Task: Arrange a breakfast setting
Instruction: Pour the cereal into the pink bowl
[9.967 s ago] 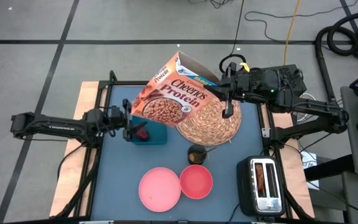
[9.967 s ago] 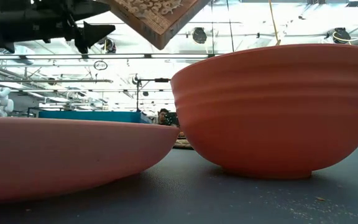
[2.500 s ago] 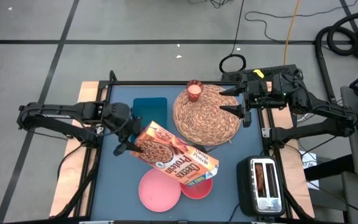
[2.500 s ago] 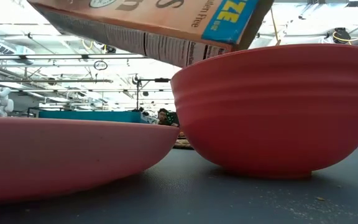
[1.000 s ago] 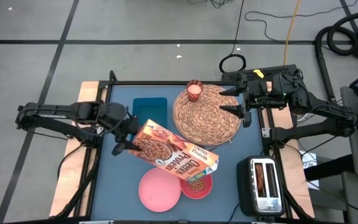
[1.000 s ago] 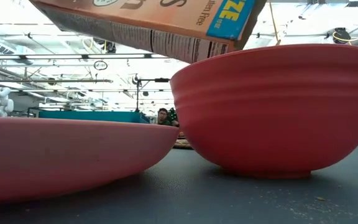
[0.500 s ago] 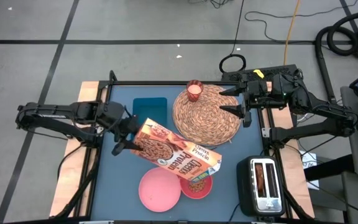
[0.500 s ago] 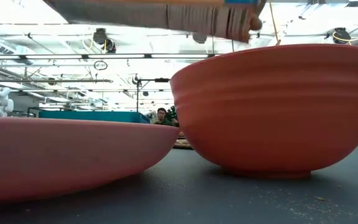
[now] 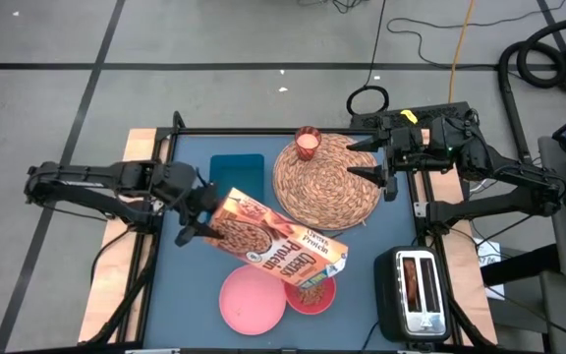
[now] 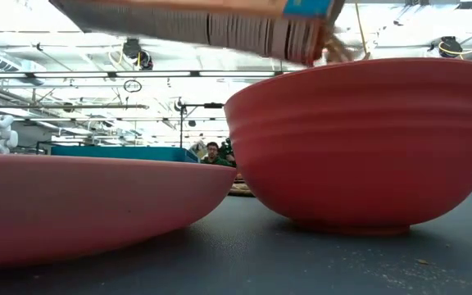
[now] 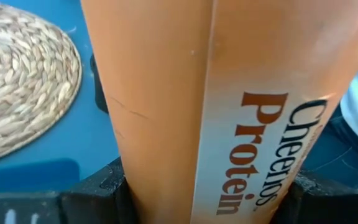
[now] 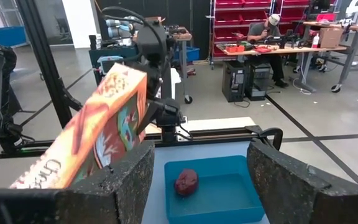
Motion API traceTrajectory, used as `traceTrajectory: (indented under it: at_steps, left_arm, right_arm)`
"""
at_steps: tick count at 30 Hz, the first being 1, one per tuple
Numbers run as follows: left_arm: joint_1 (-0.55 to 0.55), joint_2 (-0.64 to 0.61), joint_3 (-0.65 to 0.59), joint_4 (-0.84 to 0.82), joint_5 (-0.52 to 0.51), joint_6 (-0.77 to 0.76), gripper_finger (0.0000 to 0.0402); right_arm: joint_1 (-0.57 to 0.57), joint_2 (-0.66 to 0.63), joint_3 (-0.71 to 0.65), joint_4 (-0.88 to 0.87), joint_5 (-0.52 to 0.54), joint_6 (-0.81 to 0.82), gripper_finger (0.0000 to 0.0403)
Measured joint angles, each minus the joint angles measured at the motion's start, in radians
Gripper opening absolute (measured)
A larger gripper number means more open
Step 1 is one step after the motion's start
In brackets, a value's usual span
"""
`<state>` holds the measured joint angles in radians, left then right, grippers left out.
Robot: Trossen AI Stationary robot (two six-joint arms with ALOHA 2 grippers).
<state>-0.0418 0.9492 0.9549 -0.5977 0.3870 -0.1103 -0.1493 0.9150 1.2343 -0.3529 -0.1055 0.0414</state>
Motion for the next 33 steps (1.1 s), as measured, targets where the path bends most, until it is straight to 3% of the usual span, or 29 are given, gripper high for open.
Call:
traceTrajectory:
  at_steps: [33]
  left_arm:
    - [-0.018,-0.006,0.001,-0.068,-0.021,-0.05,0.023]
  right_arm:
    - [0.0,0.0,0.0,0.003,0.0,0.0,0.0247]
